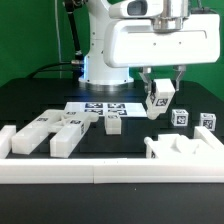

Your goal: Assemble chair

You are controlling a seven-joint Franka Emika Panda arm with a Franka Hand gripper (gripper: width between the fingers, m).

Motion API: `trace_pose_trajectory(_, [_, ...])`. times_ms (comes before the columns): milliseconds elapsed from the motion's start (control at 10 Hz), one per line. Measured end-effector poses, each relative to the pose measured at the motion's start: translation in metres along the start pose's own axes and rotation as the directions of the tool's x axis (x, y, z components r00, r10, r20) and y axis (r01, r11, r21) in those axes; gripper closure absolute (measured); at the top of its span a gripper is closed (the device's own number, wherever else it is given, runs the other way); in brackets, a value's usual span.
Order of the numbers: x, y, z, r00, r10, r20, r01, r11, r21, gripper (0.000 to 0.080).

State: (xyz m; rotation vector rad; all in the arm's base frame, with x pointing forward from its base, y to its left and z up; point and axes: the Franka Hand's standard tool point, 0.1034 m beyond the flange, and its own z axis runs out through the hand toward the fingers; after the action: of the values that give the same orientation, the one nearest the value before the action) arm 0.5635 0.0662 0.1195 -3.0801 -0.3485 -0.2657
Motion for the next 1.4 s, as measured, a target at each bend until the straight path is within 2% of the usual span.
trace_pose_trajectory(200, [0.009, -0.003, -0.008, 0.996, -0.008, -0.094, 0.007, 1.000, -0.014, 0.0508])
trace_pose_trajectory(400, [0.009, 0.005, -0.006, 0.968, -0.028, -0.248, 0.016, 0.999, -0.052, 0.0508])
trace_pose_trajectory(500, [0.006, 0.005, -0.004, 0.968, -0.028, -0.251, 0.016, 0.998, -0.053, 0.0508])
trace_pose_trajectory(700, [0.013, -0.002, -0.006, 0.968, -0.032, -0.250, 0.021, 0.999, -0.047, 0.0508])
trace_pose_trajectory(1000, [0.048, -0.017, -0.005, 0.959, -0.050, -0.278, 0.042, 0.999, -0.033, 0.0508])
trace_pose_trajectory(1100, [0.052, -0.027, -0.001, 0.954, -0.061, -0.292, 0.055, 0.998, -0.029, 0.0508])
trace_pose_trajectory(1400, [0.051, -0.024, -0.001, 0.955, -0.064, -0.289, 0.057, 0.998, -0.032, 0.0508])
